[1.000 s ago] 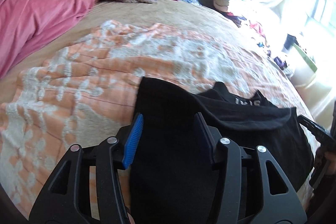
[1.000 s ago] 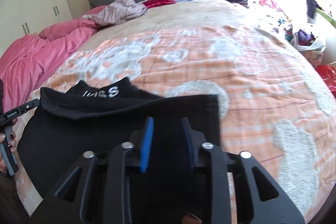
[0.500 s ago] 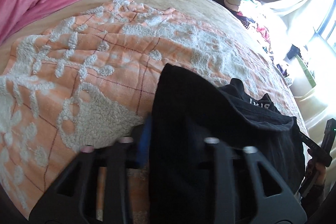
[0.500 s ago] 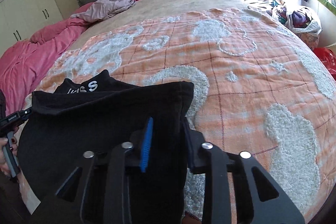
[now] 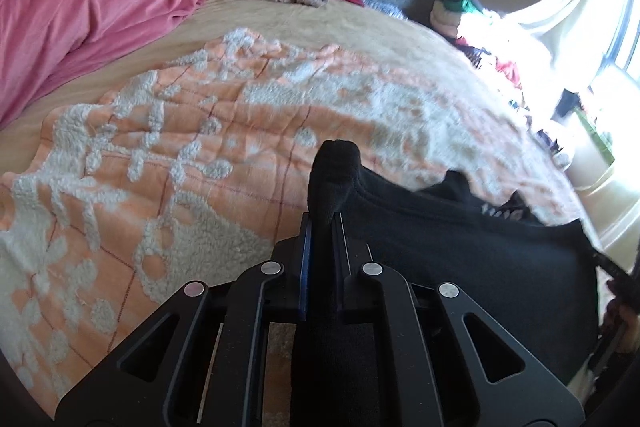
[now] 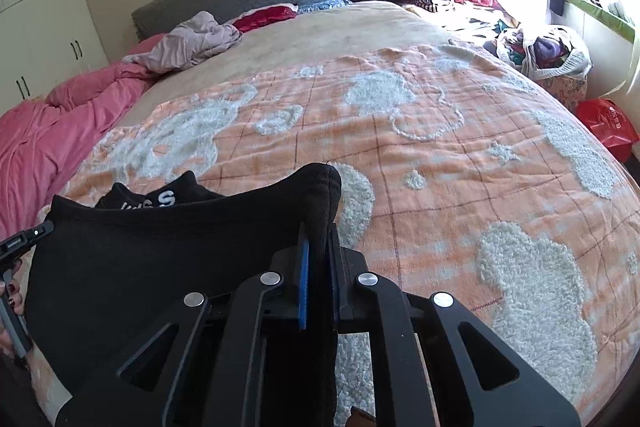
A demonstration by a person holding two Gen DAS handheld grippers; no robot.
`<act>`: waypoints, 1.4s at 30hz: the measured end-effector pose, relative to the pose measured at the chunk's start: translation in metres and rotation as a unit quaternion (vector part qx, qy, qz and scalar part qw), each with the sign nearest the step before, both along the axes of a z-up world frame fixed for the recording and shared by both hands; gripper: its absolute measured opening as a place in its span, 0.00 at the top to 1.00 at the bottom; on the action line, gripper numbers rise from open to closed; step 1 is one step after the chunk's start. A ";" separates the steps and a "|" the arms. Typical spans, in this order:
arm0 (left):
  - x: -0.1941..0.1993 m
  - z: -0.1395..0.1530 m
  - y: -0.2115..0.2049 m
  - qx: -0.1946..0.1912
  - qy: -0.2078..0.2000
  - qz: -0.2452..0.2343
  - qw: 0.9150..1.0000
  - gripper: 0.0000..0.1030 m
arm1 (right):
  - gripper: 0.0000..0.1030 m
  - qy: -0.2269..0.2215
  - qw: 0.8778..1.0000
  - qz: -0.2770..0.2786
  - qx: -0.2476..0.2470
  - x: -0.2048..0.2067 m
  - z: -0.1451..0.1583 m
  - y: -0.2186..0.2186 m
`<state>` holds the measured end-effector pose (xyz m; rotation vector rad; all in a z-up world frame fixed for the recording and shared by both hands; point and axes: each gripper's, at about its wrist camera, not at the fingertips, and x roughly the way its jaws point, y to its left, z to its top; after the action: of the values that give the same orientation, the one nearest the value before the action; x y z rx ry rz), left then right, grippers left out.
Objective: Fold small clothes
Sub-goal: 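Move both open tools to the side edge of the folded sweatshirt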
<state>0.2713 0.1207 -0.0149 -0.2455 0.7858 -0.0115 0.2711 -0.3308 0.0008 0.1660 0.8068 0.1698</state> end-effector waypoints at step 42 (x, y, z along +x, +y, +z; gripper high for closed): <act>-0.060 -0.006 -0.067 0.070 0.064 -0.096 0.991 0.26 | 0.34 0.009 0.996 0.077 -0.045 -0.088 0.019 0.062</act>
<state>0.2109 0.0536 -0.0214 -0.0363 0.9327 -0.1226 0.1828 -0.2689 0.0196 0.0209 0.8428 0.2772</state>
